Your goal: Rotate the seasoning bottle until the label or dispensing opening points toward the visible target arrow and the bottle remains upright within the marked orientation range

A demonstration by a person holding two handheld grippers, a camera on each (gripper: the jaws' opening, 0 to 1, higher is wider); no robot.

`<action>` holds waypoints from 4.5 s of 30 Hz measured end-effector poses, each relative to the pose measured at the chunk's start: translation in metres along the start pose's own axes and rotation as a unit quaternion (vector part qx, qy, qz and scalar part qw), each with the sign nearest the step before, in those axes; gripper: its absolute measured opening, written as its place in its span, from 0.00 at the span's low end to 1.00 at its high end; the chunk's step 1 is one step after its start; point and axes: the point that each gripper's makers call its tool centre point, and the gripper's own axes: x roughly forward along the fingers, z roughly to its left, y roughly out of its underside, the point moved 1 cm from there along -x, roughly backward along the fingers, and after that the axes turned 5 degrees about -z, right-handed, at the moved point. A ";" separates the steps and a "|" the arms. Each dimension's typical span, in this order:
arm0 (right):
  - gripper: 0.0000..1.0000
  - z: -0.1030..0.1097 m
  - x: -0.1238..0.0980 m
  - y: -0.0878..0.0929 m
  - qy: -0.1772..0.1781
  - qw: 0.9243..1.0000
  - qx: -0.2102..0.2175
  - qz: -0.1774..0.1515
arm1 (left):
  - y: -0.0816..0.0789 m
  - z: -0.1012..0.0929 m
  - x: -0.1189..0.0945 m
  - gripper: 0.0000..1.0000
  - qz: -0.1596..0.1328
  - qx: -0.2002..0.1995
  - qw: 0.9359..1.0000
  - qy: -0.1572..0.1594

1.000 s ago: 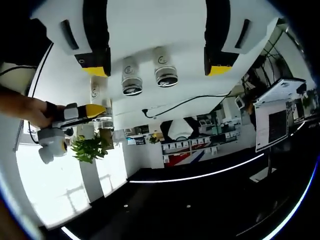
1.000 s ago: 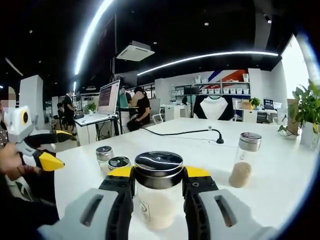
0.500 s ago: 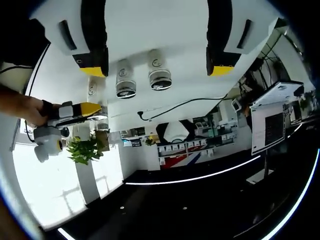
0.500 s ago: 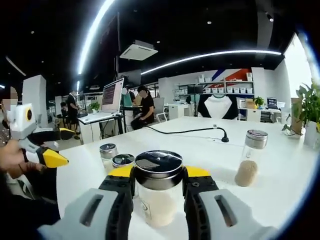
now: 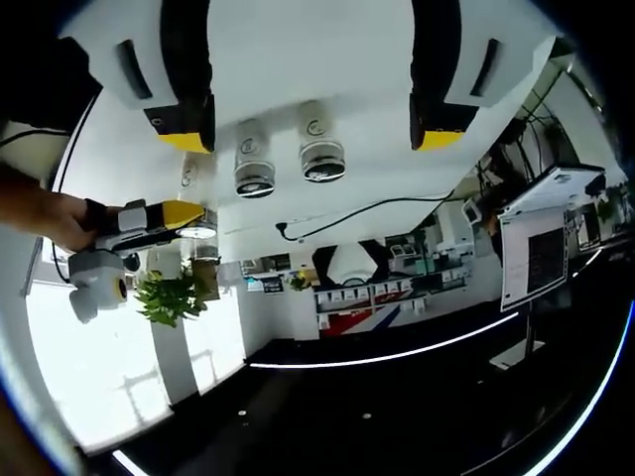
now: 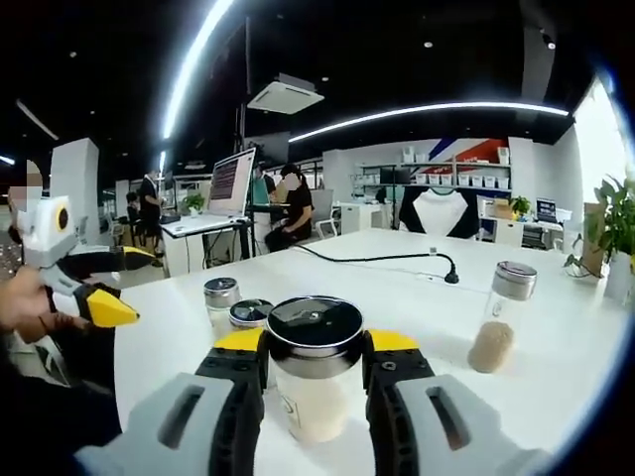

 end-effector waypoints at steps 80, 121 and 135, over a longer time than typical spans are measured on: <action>0.36 -0.221 0.026 -0.012 0.246 0.969 0.024 -0.022 | -0.026 -0.019 0.034 0.93 -0.018 -0.060 0.995 0.083; 0.35 -0.064 -0.107 -0.034 0.134 0.990 0.030 -0.035 | -0.030 -0.122 0.012 0.97 -0.020 -0.003 0.977 0.212; 0.35 0.018 -0.109 -0.049 -0.001 0.999 0.031 -0.040 | -0.017 -0.186 0.009 0.93 -0.023 -0.024 0.956 0.291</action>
